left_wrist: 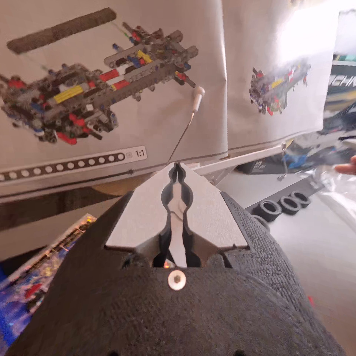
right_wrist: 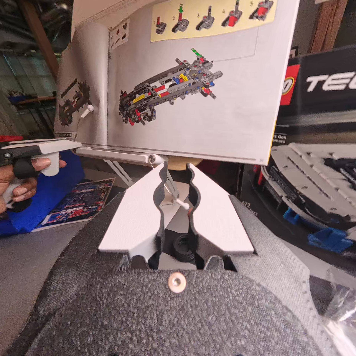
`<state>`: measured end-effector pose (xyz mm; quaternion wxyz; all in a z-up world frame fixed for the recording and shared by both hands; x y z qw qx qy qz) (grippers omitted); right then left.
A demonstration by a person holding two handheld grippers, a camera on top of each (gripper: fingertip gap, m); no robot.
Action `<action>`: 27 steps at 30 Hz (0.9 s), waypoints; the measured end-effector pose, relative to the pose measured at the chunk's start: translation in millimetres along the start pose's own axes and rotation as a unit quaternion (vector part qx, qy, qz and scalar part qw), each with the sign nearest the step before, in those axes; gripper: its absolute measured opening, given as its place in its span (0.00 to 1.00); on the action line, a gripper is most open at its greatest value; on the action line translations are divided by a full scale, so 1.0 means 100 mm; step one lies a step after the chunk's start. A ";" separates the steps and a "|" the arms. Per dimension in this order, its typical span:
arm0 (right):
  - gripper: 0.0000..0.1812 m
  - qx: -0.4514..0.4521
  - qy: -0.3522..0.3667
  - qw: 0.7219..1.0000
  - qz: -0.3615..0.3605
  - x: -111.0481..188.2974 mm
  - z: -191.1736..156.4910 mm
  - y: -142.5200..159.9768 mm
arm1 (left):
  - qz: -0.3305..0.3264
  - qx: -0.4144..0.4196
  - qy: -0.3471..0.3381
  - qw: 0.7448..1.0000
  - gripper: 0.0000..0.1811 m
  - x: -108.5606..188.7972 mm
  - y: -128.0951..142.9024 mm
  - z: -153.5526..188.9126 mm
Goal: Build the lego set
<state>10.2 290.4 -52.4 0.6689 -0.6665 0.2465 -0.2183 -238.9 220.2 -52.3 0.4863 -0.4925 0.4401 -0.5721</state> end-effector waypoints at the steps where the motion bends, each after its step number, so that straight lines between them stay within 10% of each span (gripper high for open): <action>1: 0.10 0.021 0.001 1.000 -0.003 -0.03 -0.02 -0.06 | 0.006 0.044 0.004 0.999 0.00 0.02 0.01 -0.01; 5: 0.15 0.102 0.017 0.994 -0.028 -0.21 0.03 -0.25 | 0.028 0.174 0.011 0.984 0.00 0.13 0.00 -0.08; 12: 0.19 0.122 0.035 0.991 -0.045 -0.44 0.18 -0.44 | 0.019 -0.137 -0.033 0.990 0.17 0.10 -0.31 0.07; 16: 0.25 0.125 0.077 0.987 -0.062 -0.55 0.31 -0.39 | -0.054 -0.200 -0.019 0.978 0.00 -0.13 -0.26 0.03; 20: 0.28 0.130 0.088 0.984 -0.078 -0.61 0.37 -0.28 | 0.004 0.003 -0.015 1.000 0.00 -0.03 -0.28 -0.23; 27: 0.32 0.125 0.072 0.986 -0.082 -0.62 0.33 -0.28 | 0.015 0.279 -0.003 0.960 0.06 0.24 0.09 -0.51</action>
Point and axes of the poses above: each gripper's, where its closed fingertips meet, x back along the fingers, y out of its underside, z = x × y across the jaws, the point moved 3 cm from there along x, back along the fingers, and after that the axes turned 6 degrees about x, right-handed, at the moved point
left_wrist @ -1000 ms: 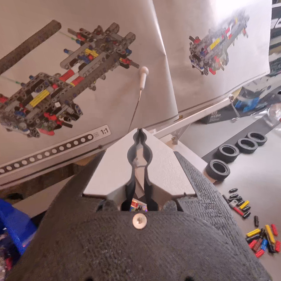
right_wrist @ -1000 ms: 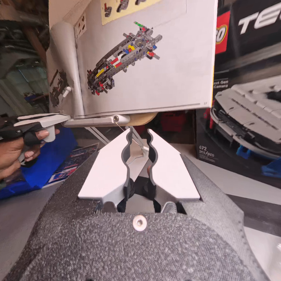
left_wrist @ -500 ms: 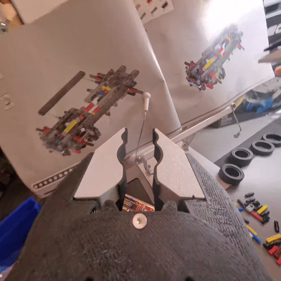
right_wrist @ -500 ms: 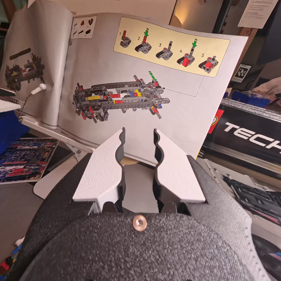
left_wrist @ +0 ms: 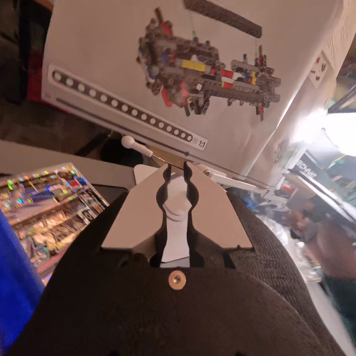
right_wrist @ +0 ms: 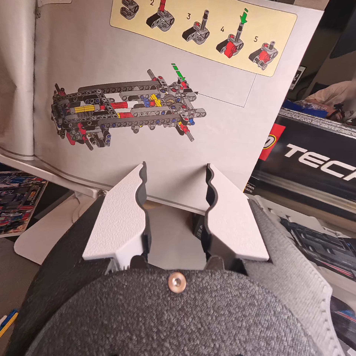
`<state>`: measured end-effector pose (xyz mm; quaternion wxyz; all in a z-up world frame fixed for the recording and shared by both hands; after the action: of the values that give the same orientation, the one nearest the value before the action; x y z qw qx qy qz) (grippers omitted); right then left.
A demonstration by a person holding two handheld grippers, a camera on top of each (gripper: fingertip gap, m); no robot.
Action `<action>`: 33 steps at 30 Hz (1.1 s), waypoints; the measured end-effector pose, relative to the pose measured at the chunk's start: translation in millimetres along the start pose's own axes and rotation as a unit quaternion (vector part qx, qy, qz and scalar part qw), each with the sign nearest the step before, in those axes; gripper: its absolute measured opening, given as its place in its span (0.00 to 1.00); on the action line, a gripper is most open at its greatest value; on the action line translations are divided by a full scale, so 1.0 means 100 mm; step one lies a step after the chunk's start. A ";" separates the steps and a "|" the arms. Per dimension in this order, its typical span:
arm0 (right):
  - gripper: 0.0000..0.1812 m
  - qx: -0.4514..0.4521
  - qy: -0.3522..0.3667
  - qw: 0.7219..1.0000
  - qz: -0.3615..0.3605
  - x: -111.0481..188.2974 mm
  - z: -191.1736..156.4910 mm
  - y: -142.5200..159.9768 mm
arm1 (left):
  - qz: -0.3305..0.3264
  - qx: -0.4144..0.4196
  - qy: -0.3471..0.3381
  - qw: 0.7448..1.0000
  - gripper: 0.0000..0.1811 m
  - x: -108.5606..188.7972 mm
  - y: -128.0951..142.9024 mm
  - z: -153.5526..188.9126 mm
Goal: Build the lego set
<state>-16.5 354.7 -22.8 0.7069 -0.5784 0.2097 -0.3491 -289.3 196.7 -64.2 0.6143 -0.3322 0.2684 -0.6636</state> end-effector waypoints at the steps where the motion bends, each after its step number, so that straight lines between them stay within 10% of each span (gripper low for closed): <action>1: 0.33 0.000 -0.002 1.000 -0.002 0.00 -0.01 0.00 | -0.002 0.050 0.007 0.999 0.06 0.02 0.05 -0.02; 9: 0.36 -0.003 -0.014 1.000 -0.015 -0.01 -0.01 -0.03 | -0.079 0.264 0.174 0.946 0.22 0.10 0.48 0.36; 14: 0.43 0.007 0.014 1.000 -0.006 -0.03 0.06 -0.13 | -0.024 -0.062 0.139 0.988 0.21 0.15 0.34 0.87; 18: 0.51 0.008 -0.004 1.000 -0.030 -0.09 0.03 -0.19 | -0.034 -0.333 0.095 0.938 0.20 -0.07 0.31 1.25; 33: 0.53 0.019 0.008 0.998 -0.064 -0.19 -0.12 -0.27 | -0.084 -0.413 0.007 0.907 0.04 -0.77 0.33 1.23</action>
<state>-44.6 358.7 -2.2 0.6923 -0.5743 0.1708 -0.4021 -171.7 276.5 -19.8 0.3622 -0.5730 0.4937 -0.5447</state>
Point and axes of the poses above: each gripper's, where its closed fingertips meet, x back along the fingers, y out of its underside, z = x × y across the jaws, the point moved 3 cm from there along x, back along the fingers, and after that the axes turned 6 degrees about x, right-handed, at the moved point
